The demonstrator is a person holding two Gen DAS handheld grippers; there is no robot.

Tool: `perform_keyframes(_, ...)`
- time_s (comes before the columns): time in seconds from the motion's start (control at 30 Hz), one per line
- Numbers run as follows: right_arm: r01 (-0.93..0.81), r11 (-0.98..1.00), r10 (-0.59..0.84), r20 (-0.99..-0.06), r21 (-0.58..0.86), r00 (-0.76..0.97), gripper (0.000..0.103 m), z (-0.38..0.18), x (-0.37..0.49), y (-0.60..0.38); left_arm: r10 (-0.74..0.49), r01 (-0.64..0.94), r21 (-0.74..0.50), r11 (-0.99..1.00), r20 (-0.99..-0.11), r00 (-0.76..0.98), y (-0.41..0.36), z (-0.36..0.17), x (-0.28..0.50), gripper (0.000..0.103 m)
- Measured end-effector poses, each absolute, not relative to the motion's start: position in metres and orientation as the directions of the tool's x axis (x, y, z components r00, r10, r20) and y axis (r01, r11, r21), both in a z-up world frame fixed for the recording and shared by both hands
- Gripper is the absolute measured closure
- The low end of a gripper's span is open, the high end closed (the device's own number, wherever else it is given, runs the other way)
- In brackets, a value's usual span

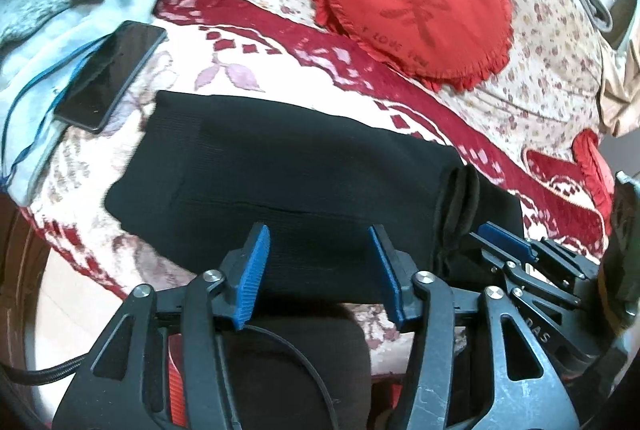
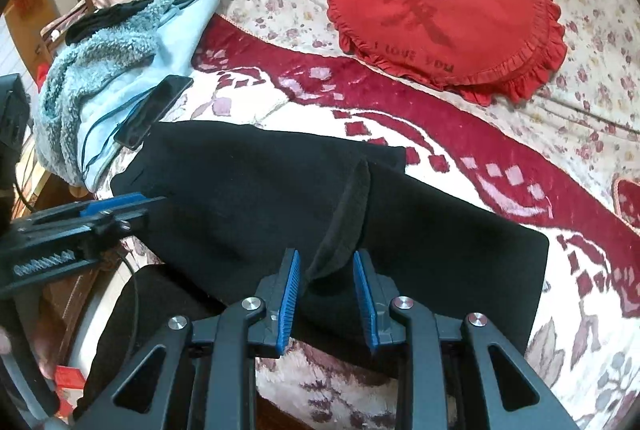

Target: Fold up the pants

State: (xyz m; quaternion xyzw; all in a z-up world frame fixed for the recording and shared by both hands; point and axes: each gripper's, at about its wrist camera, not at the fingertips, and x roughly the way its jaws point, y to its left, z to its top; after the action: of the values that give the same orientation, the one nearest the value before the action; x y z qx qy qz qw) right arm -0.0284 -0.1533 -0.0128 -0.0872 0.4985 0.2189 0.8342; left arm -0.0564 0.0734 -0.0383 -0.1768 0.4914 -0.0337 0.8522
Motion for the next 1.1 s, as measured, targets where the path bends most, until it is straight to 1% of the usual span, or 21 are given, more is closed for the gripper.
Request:
perform_keyframes(0.2,-0.434,0.898,0.252,-0.899,0.079,0.358,0.076,-0.038,-0.015,-0.152,-0.209,-0.184,-0.352,0.918,-0.823,0.529,0.109,-0.036,-0.068,0.048)
perform_keyframes(0.27,-0.433,0.898,0.249,-0.900,0.078,0.356,0.074,-0.043,-0.014,-0.151,-0.192,-0.211,-0.348,0.913,-0.826,0.530,0.121,-0.039,-0.072,0.047)
perform_keyframes(0.33,-0.439,0.896,0.250,-0.899,0.074,0.360,0.074,-0.039,-0.015,-0.148,-0.172,-0.233,-0.338,0.912,-0.830,0.530,0.127,-0.041,-0.074,0.047)
perform_keyframes(0.5,-0.485,0.868,0.317,-0.870,0.106,0.378,0.074,-0.020,-0.015,-0.132,-0.133,-0.283,-0.318,0.905,-0.842,0.523,0.145,-0.049,-0.080,0.047)
perform_keyframes(0.6,-0.518,0.841,0.378,-0.853,0.154,0.361,0.074,-0.014,-0.011,-0.117,-0.139,-0.297,-0.329,0.896,-0.846,0.515,0.152,-0.055,-0.082,0.047)
perform_keyframes(0.9,-0.639,0.736,0.494,-0.823,0.224,0.280,0.069,-0.013,0.015,-0.046,-0.223,-0.337,-0.433,0.836,-0.830,0.511,0.169,-0.075,-0.084,0.047)
perform_keyframes(1.1,-0.712,0.678,0.475,-0.847,0.181,0.237,0.068,-0.028,0.035,0.002,-0.239,-0.351,-0.456,0.818,-0.824,0.514,0.168,-0.082,-0.072,0.047)
